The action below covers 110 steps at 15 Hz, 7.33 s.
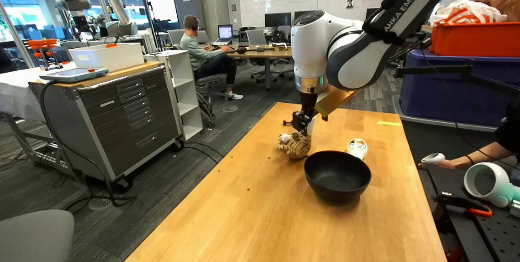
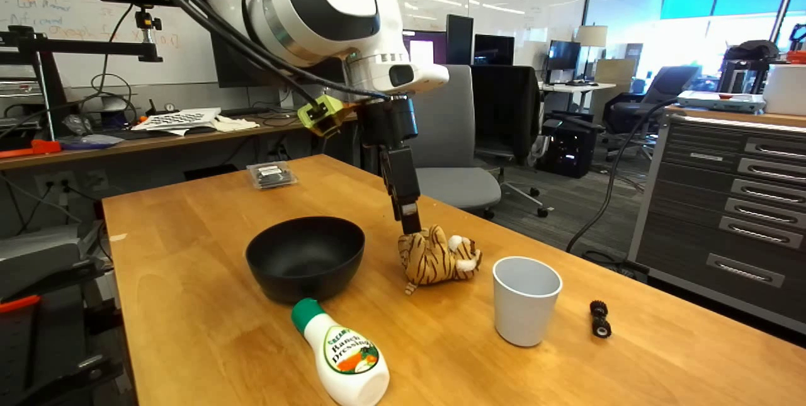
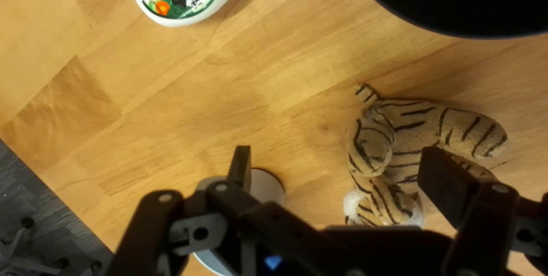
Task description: Put the tiger plush in the bowl
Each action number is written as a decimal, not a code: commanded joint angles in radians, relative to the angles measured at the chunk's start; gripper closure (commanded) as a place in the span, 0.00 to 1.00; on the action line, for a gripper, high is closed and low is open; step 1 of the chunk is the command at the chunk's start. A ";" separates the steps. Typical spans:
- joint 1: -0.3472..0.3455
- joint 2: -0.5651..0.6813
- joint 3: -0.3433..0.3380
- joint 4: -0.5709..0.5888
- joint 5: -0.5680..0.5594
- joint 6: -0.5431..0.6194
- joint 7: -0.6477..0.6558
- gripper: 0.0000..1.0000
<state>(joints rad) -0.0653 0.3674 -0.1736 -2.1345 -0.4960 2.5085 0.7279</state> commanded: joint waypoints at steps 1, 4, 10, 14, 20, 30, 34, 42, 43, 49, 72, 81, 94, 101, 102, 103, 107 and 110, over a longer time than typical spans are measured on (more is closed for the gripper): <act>0.030 0.036 -0.030 0.026 0.025 0.014 -0.042 0.00; 0.030 0.055 -0.043 0.043 0.028 0.011 -0.047 0.00; 0.031 0.090 -0.064 0.079 0.045 0.008 -0.051 0.00; 0.034 0.106 -0.063 0.084 0.054 0.005 -0.062 0.00; 0.044 0.119 -0.057 0.093 0.101 -0.024 -0.084 0.51; 0.055 0.116 -0.061 0.105 0.150 -0.019 -0.113 1.00; 0.066 0.096 -0.064 0.107 0.154 -0.024 -0.101 0.99; 0.123 -0.058 -0.085 0.112 0.124 -0.043 -0.029 0.99; 0.126 -0.093 -0.075 0.102 0.126 -0.049 -0.034 0.99; 0.140 -0.334 0.006 -0.021 0.073 -0.101 -0.068 0.99; -0.003 -0.660 0.161 -0.435 0.146 -0.281 -0.390 0.99; -0.007 -0.536 0.173 -0.430 0.111 -0.180 -0.337 0.99; 0.004 -0.414 0.185 -0.384 -0.003 -0.081 -0.163 0.72; 0.020 -0.426 0.180 -0.354 0.020 -0.088 -0.146 0.19; 0.023 -0.438 0.182 -0.349 0.029 -0.100 -0.149 0.11; 0.026 -0.452 0.185 -0.344 0.026 -0.114 -0.137 0.04; 0.036 -0.540 0.197 -0.336 0.072 -0.151 -0.147 0.00; 0.043 -0.640 0.219 -0.338 0.141 -0.190 -0.159 0.00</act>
<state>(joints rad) -0.0324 -0.1577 0.0195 -2.4655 -0.4250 2.3835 0.5769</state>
